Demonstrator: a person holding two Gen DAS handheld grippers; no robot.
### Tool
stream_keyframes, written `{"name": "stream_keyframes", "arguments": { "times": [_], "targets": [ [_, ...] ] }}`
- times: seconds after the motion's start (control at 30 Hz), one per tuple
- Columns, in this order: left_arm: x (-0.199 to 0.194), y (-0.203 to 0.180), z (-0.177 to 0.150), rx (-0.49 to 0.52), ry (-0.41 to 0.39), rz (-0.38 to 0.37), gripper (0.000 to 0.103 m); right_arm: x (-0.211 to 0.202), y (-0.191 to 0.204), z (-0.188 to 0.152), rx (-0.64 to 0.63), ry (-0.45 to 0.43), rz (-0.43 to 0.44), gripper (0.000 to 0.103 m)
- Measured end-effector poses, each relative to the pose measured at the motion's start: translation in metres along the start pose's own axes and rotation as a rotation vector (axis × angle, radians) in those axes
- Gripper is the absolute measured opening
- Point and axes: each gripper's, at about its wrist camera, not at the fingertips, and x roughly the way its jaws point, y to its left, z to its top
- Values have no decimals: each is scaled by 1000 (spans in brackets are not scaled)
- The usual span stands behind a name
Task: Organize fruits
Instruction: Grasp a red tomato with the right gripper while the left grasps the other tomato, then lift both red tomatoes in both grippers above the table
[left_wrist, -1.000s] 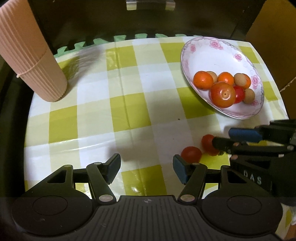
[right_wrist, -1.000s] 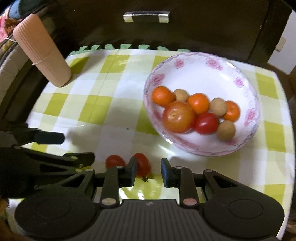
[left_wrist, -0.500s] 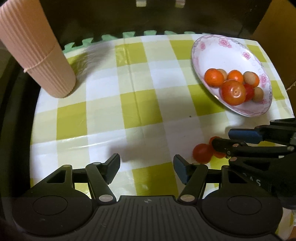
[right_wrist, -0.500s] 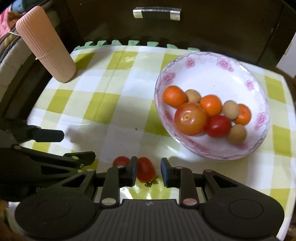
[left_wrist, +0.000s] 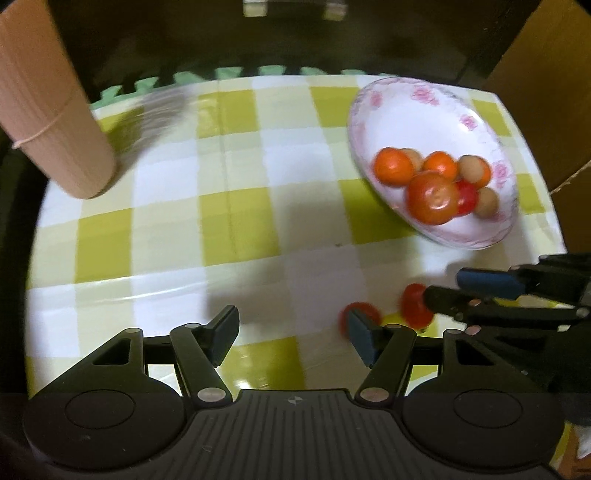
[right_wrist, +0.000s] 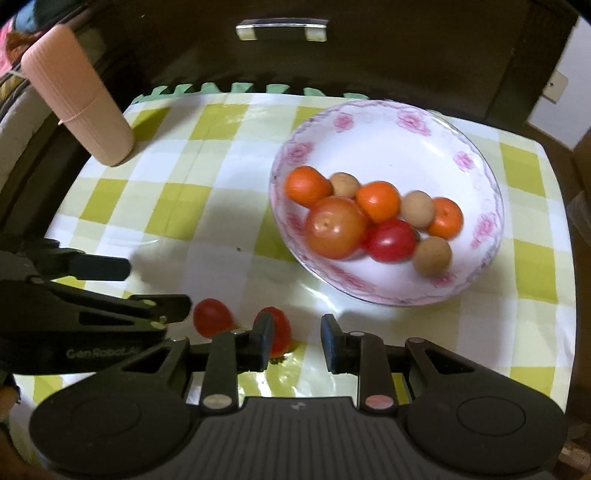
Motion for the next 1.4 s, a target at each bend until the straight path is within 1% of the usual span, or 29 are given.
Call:
{"name": "stream_keyframes", "arguments": {
  "times": [0.07,0.13,0.37,0.4,0.47,0.53,0.6,0.67,0.7,0.73,0.8,0.83,0.9,1.0,1.13,1.27,1.33,1.4],
  "targets": [
    [2,-7,1,-1,-9,1,71,-2,-5,-2,11,-5,-16,25],
    [4,-11,2,-15,-16,-16,72,-1,-12,-3,34,-5,-27,25],
    [12,-23,1,-22,-9,-33,73,4,-28,-11,67,18,-47,25],
    [13,-25,1,-16,-6,-31,72,3,-29,-12,71,19,-51,25],
    [15,-28,-2,-9,1,-25,66,0,-31,-12,79,14,-54,25],
    [15,-33,-2,4,-15,4,62,-4,-34,-11,95,0,-53,25],
    [15,-35,-2,15,-19,14,61,-7,-34,-12,101,-8,-52,25],
    [15,-36,-3,27,-23,26,57,-9,-34,-12,103,-11,-49,25],
    [14,-36,-5,35,-26,34,52,-9,-35,-12,105,-10,-45,25],
    [13,-35,-5,36,-28,40,50,-9,-34,-12,108,-11,-42,25],
    [11,-31,-6,16,-25,35,48,-9,-32,-11,109,-18,-37,25],
    [11,-30,-7,11,-25,33,44,-10,-31,-10,108,-24,-33,25],
    [11,-31,-8,18,-27,46,41,-11,-27,-8,105,-29,-24,25],
    [10,-32,-9,29,-14,36,37,-8,-22,-7,110,-25,-5,25],
    [8,-32,-10,34,-10,33,37,-5,-18,-4,123,-19,10,25],
    [7,-35,-12,52,-6,39,37,0,-18,-2,161,-12,30,26],
    [6,-35,-14,54,-5,38,36,2,-17,-1,170,-15,33,32],
    [5,-34,-14,48,-4,35,37,4,-15,1,176,-9,42,32]
  ]
}}
